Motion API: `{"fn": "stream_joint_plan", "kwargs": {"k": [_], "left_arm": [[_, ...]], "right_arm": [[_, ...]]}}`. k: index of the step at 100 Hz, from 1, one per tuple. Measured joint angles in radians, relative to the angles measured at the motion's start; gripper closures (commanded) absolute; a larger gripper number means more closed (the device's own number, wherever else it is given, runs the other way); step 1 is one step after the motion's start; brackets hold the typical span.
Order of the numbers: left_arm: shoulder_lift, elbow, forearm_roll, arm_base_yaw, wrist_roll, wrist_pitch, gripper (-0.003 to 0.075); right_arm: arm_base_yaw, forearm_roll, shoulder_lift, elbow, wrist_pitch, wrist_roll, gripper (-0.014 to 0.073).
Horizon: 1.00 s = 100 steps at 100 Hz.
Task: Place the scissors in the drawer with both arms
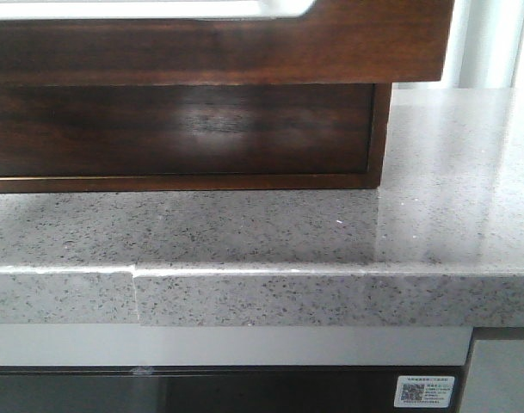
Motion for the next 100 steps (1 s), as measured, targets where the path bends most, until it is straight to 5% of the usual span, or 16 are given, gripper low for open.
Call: {"fn": "stream_joint_plan", "kwargs": {"k": [22, 48, 100], "left_arm": [[0.000, 0.000, 0.000, 0.000, 0.000, 0.000, 0.0344], [0.000, 0.000, 0.000, 0.000, 0.000, 0.000, 0.0344], [0.000, 0.000, 0.000, 0.000, 0.000, 0.000, 0.0344]], "right_arm": [[0.003, -0.024, 0.017, 0.000, -0.002, -0.002, 0.0571], [0.003, -0.024, 0.019, 0.000, -0.002, 0.000, 0.0344], [-0.029, -0.037, -0.247, 0.010, -0.004, 0.222, 0.0343]]}}
